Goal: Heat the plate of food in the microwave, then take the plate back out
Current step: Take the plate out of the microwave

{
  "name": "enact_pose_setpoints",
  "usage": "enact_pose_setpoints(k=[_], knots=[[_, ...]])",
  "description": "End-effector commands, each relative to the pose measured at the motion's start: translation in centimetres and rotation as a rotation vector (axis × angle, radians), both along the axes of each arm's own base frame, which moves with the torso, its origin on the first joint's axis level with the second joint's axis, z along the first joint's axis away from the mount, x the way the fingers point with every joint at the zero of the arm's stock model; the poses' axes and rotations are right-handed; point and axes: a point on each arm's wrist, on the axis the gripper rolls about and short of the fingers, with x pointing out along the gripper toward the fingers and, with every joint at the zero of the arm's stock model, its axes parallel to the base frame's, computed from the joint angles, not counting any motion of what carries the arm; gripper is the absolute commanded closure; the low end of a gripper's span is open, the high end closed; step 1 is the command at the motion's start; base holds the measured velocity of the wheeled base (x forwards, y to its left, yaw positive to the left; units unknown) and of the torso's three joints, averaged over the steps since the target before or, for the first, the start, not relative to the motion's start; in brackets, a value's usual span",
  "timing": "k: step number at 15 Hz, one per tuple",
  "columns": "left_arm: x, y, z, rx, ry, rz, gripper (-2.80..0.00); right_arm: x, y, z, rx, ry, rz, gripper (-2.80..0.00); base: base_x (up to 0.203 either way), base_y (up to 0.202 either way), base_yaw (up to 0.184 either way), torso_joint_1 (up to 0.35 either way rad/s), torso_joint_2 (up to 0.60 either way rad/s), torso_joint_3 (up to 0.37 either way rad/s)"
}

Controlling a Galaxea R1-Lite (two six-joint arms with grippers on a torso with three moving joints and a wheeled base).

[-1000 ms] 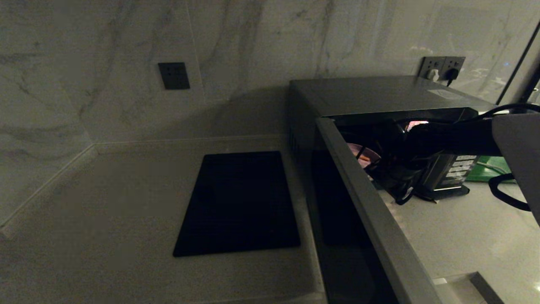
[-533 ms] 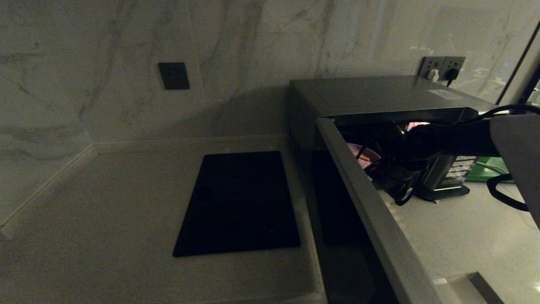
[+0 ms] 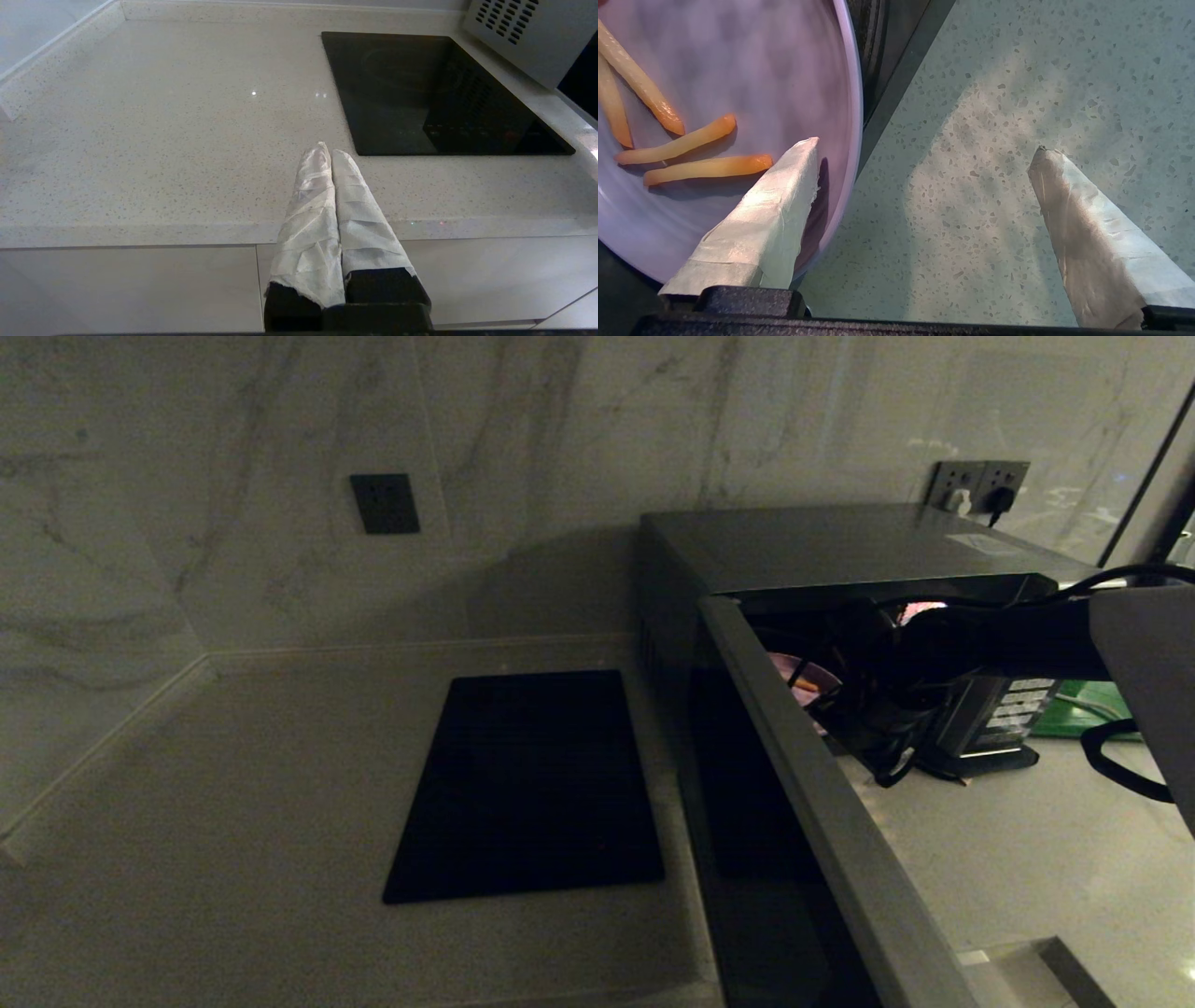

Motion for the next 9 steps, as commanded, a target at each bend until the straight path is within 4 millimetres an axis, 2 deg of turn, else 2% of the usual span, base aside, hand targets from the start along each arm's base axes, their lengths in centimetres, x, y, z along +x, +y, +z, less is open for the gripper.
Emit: enact_pose_setpoints(k=[1,9], knots=[[0.01,0.00,0.01,-0.001,0.001,0.001,0.00,-0.07,0.01,0.18,0.003,-0.004,-0.006,-2.80,0.000,0.000,0.000,0.000,0.00,0.000],[0.01,0.00,0.01,-0.001,0.001,0.001,0.00,-0.06,0.12,-0.02,0.015,0.005,0.004,-2.80,0.000,0.000,0.000,0.000,0.00,0.000]])
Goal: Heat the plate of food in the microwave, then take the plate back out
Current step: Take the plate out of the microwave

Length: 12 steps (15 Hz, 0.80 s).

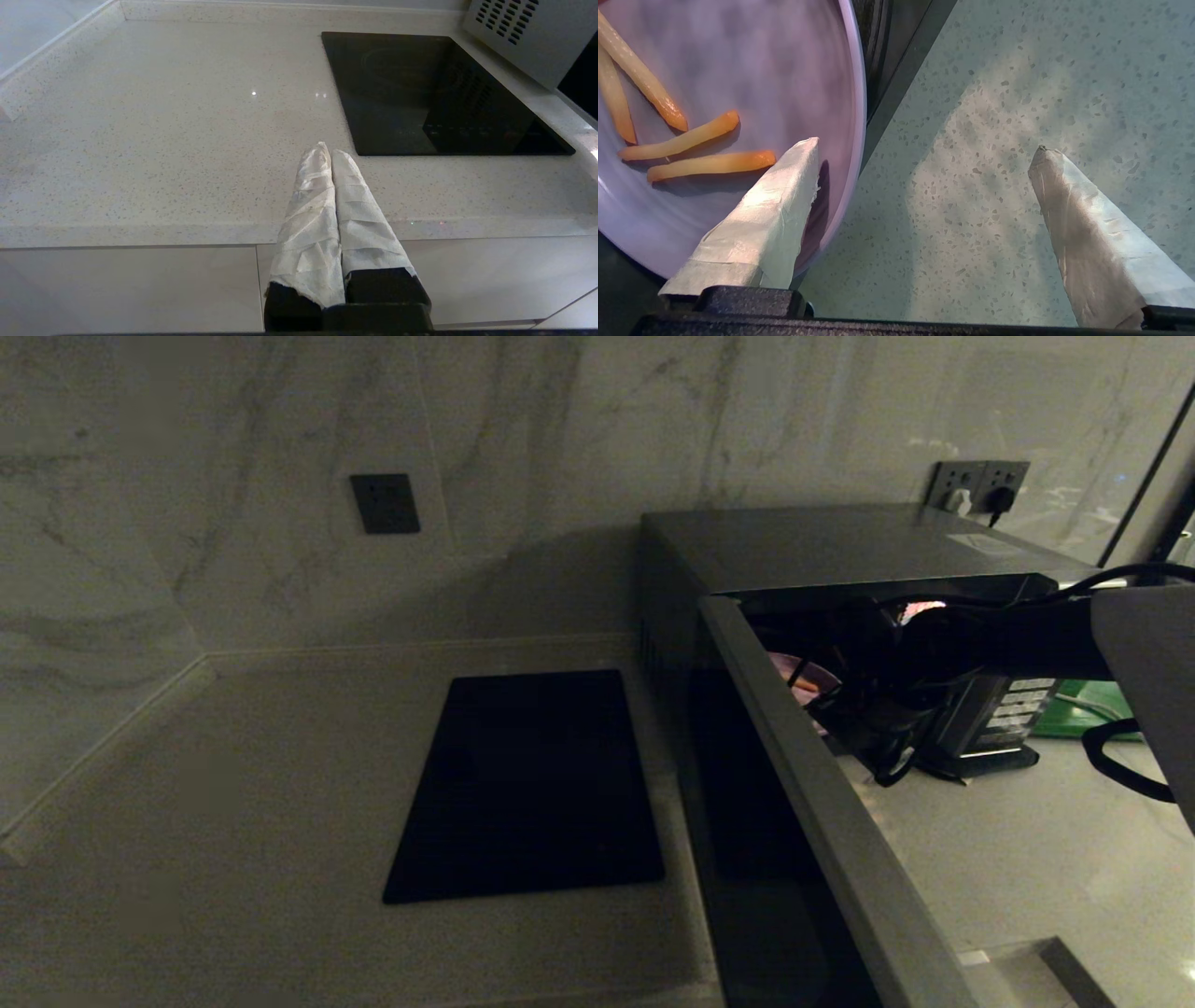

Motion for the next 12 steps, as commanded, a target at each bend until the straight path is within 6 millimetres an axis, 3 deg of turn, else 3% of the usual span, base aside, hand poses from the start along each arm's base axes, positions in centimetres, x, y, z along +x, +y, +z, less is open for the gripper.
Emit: enact_pose_setpoints(k=[1,12], knots=[[0.01,0.00,0.01,0.000,0.001,0.001,0.00,0.01,0.03,-0.16,0.006,0.006,-0.003,-2.80,0.000,0.000,0.000,0.000,0.00,0.000],[0.01,0.00,0.01,0.000,0.001,0.002,0.00,0.07,0.04,-0.71,0.004,0.022,-0.003,-2.80,0.000,0.000,0.000,0.000,0.00,0.000]])
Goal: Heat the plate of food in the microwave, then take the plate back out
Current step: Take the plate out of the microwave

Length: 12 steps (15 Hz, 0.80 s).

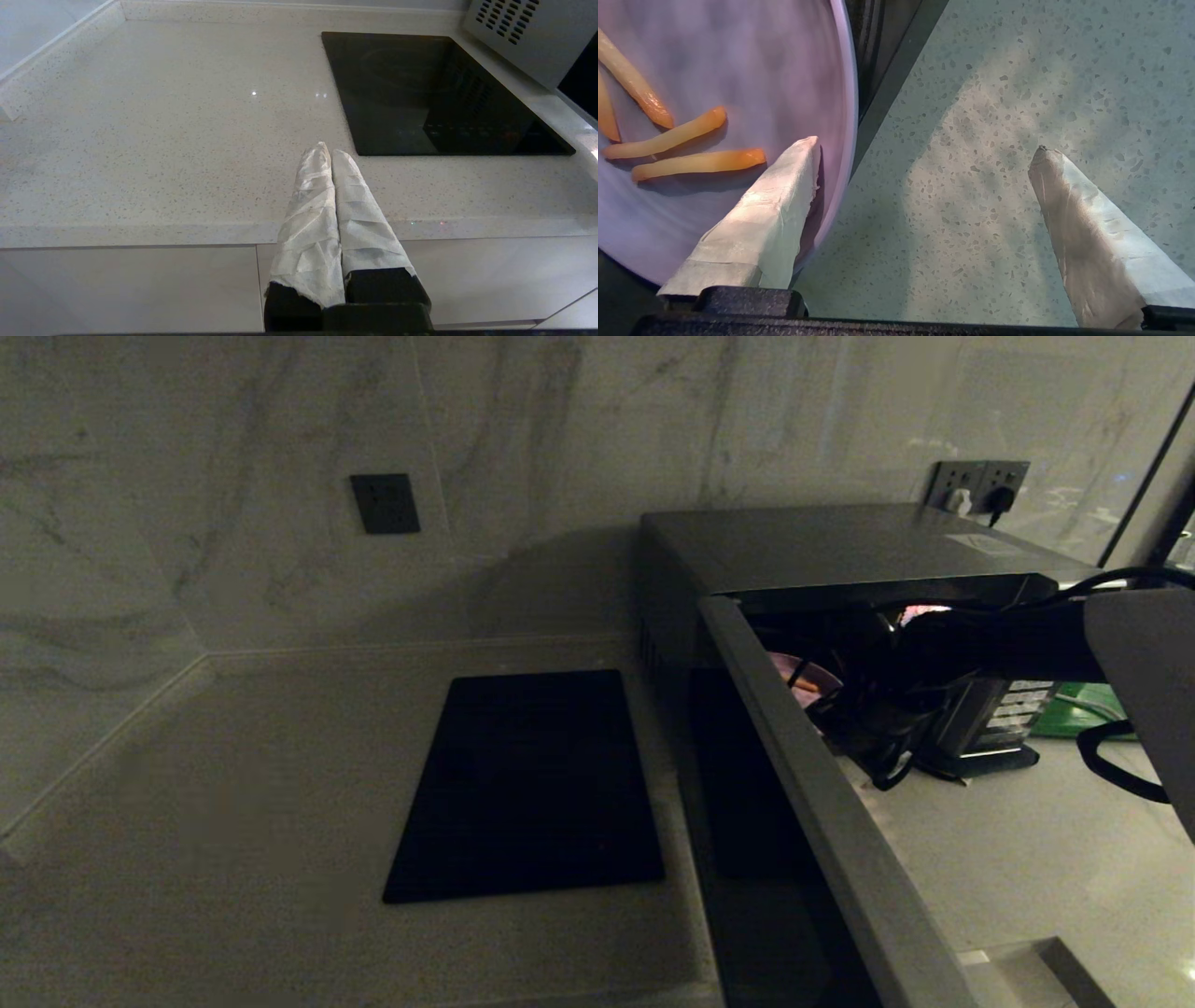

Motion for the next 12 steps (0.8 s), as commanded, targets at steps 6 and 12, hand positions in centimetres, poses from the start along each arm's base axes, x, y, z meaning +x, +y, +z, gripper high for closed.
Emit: enact_pose_setpoints(k=[6,12], knots=[[0.0,0.0,0.0,-0.001,0.001,0.001,0.00,0.0,0.0,0.2,0.002,-0.006,-0.007,0.00,0.000,0.000,0.000,0.000,0.00,0.000],[0.0,0.0,0.0,-0.001,0.001,0.001,0.00,-0.3,-0.1,1.2,0.004,-0.027,-0.008,0.00,0.000,0.000,0.000,0.000,0.00,0.000]])
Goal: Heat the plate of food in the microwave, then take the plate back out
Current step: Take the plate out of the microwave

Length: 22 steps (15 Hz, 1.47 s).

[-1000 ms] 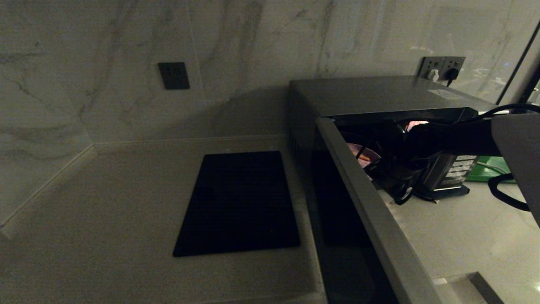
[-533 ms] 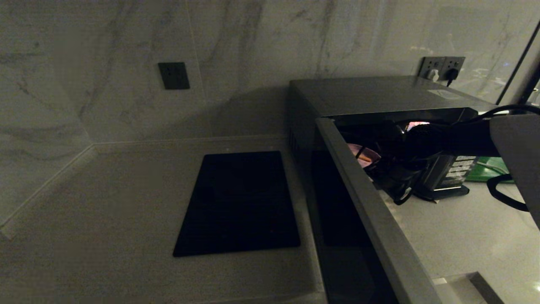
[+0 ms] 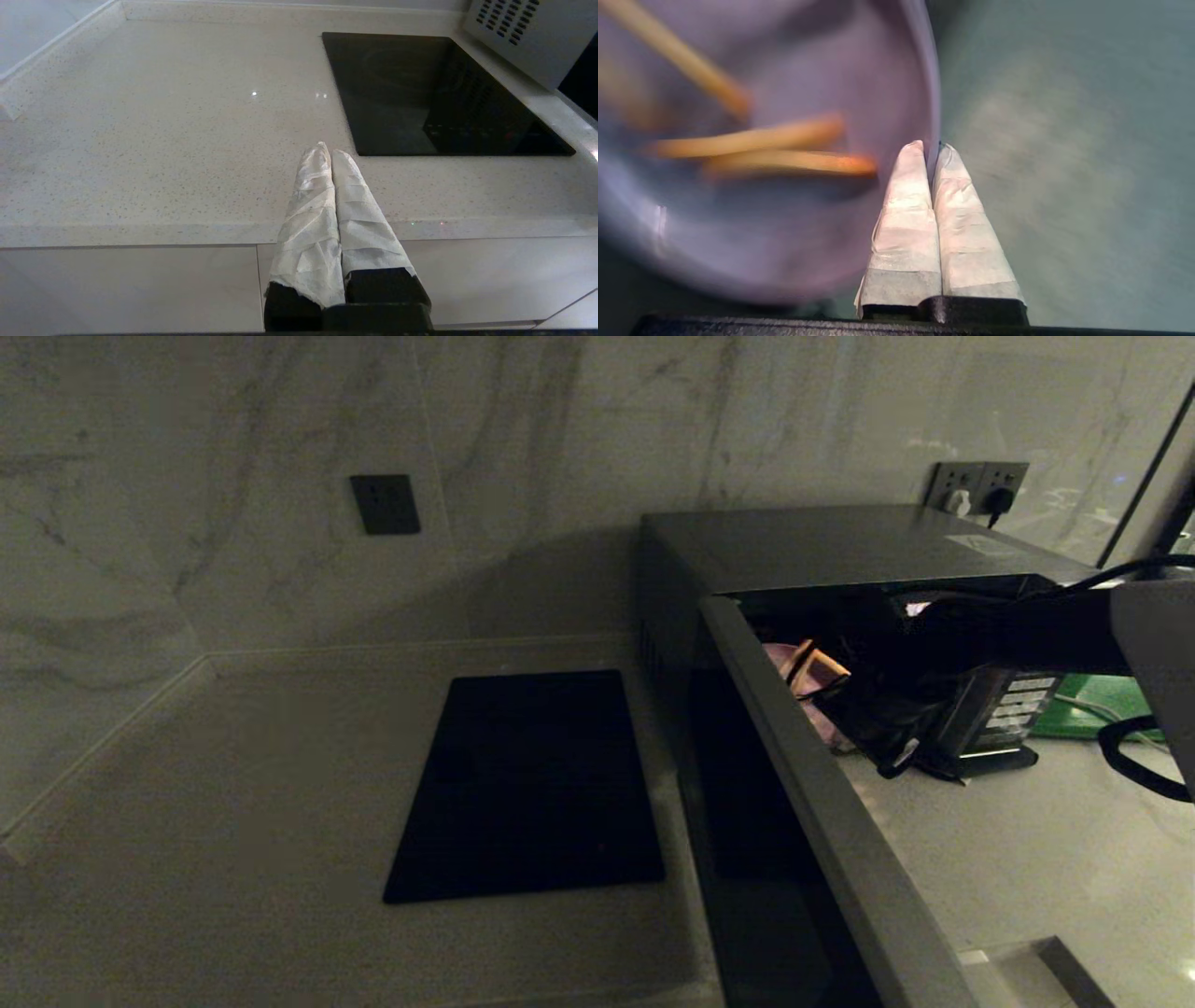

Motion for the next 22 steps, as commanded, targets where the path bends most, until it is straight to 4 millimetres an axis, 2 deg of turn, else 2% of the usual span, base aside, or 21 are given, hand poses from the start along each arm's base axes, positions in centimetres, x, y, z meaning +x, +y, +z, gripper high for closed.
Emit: enact_pose_setpoints(k=[1,6,13,15,20,22], knots=[[0.0,0.0,0.0,0.000,0.001,0.001,0.00,-0.2,0.0,0.6,0.006,-0.015,-0.004,0.00,0.000,0.000,0.000,0.000,0.00,0.000],[0.0,0.0,0.0,0.000,0.001,0.001,0.00,-0.9,-0.1,2.3,0.007,-0.050,-0.005,0.00,0.000,0.000,0.000,0.000,0.00,0.000],[0.0,0.0,0.0,0.000,0.001,0.001,0.00,-1.8,-0.3,3.1,0.005,-0.053,-0.007,0.00,0.000,0.000,0.000,0.000,0.00,0.000],[0.0,0.0,0.0,0.000,0.001,0.001,0.00,-2.3,-0.4,3.3,0.005,-0.050,-0.009,0.00,0.000,0.000,0.000,0.000,0.00,0.000],[0.0,0.0,0.0,0.000,0.001,0.001,0.00,-3.9,-0.8,5.8,-0.001,-0.104,-0.019,0.00,0.000,0.000,0.000,0.000,0.00,0.000],[0.0,0.0,0.0,0.000,0.001,0.001,0.00,-4.7,-0.9,6.1,-0.005,-0.099,-0.020,0.00,0.000,0.000,0.000,0.000,0.00,0.000]])
